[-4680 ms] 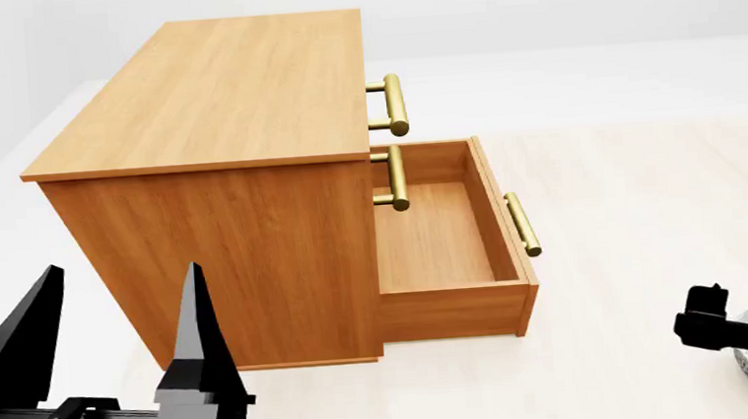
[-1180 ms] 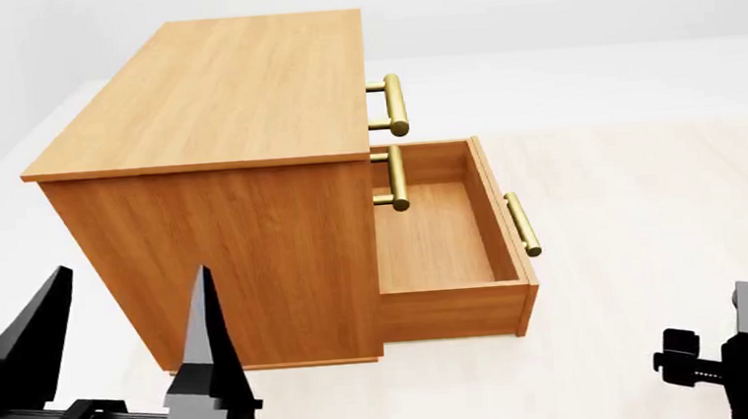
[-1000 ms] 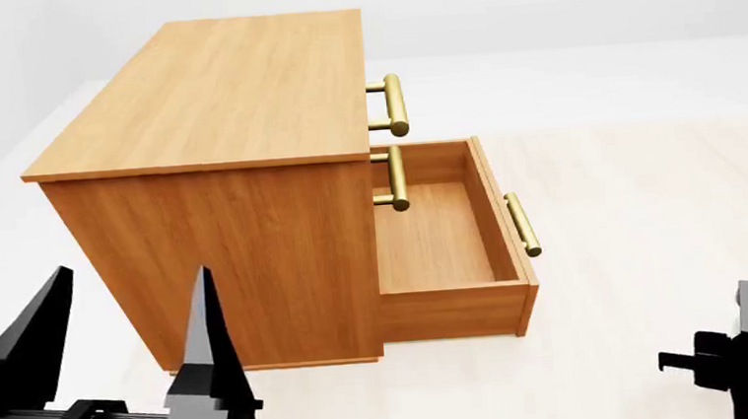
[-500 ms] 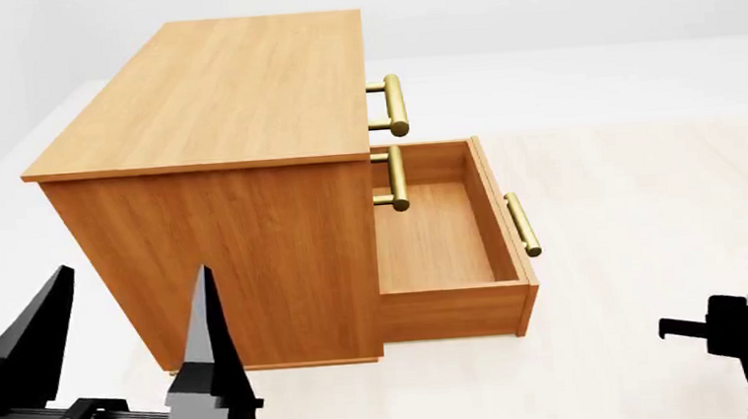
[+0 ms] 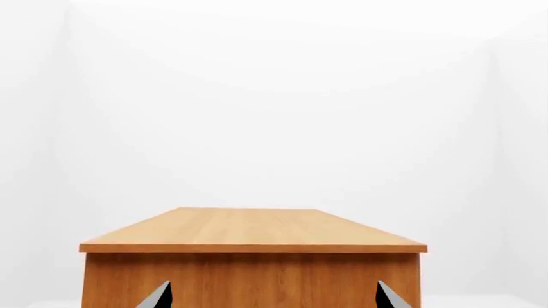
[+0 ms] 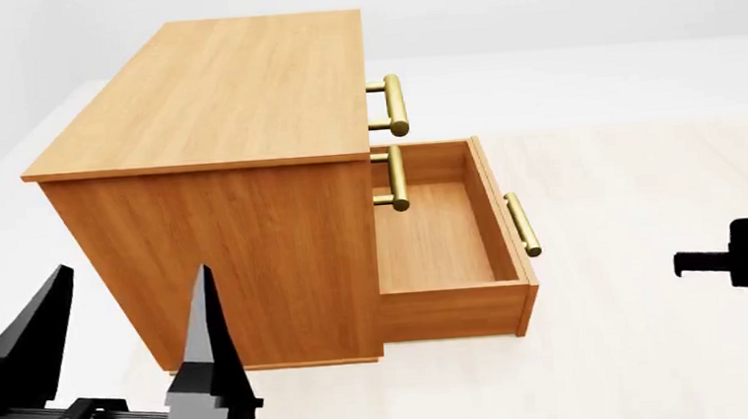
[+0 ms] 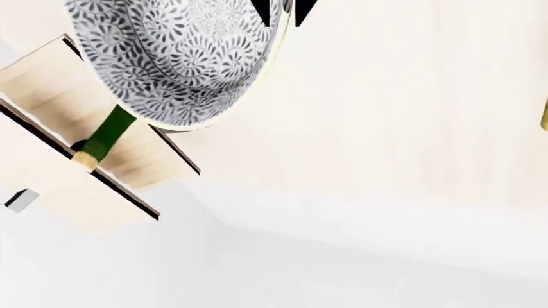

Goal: Put the bowl on top of the cabinet.

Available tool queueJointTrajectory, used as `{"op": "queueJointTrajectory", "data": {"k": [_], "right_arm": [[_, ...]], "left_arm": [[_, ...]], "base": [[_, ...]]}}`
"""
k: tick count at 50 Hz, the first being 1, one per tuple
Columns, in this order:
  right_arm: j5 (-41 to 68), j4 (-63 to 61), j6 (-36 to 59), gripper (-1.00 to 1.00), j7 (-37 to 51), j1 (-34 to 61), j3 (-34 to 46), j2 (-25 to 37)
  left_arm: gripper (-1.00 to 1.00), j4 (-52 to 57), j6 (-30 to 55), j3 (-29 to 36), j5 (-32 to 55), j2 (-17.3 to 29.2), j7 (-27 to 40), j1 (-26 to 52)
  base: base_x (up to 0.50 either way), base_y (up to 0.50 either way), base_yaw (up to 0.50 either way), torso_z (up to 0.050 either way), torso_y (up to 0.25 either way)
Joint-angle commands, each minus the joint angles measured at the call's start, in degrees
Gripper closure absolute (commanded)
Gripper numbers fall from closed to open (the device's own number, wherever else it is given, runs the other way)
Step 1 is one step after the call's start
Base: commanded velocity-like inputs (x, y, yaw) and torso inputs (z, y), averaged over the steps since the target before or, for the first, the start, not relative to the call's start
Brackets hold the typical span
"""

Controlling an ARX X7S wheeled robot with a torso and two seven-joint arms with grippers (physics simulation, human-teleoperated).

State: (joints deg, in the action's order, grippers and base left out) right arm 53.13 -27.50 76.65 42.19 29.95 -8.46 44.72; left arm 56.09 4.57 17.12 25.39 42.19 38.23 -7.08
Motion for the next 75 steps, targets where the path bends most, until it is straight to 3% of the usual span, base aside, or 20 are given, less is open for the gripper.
{"op": "queueJointTrajectory", "data": {"k": [1,23,37,57,75], "right_arm": [[4.0,-0.9,8.4,1.00,1.5,12.5,3.2,1.2],[4.3,8.4,10.7,1.00,-4.9,36.1,20.7,-0.7],[-2.2,20.6,7.5,1.00,-15.3,55.1,40.2,-8.0],[-5.0,30.7,4.9,1.00,-27.6,71.1,54.0,-15.3],[-9.4,49.3,-3.1,1.00,-41.0,80.9,63.0,-27.1]], "left_arm": [[-1.00,0.2,-0.1,0.2,-0.1,0.3,0.3,-0.1],[-1.00,0.4,-0.3,0.7,0.3,0.7,0.7,0.0],[-1.00,0.1,-0.6,0.7,0.8,1.0,0.9,0.6],[-1.00,0.5,-0.5,2.1,-0.3,1.0,1.1,0.6],[-1.00,0.0,-1.1,2.4,0.0,1.3,1.1,0.7]], "base": [[0.00,0.00,0.00,0.000,0.000],[0.00,0.00,0.00,0.000,0.000],[0.00,0.00,0.00,0.000,0.001],[0.00,0.00,0.00,0.000,0.000],[0.00,0.00,0.00,0.000,0.001]]}}
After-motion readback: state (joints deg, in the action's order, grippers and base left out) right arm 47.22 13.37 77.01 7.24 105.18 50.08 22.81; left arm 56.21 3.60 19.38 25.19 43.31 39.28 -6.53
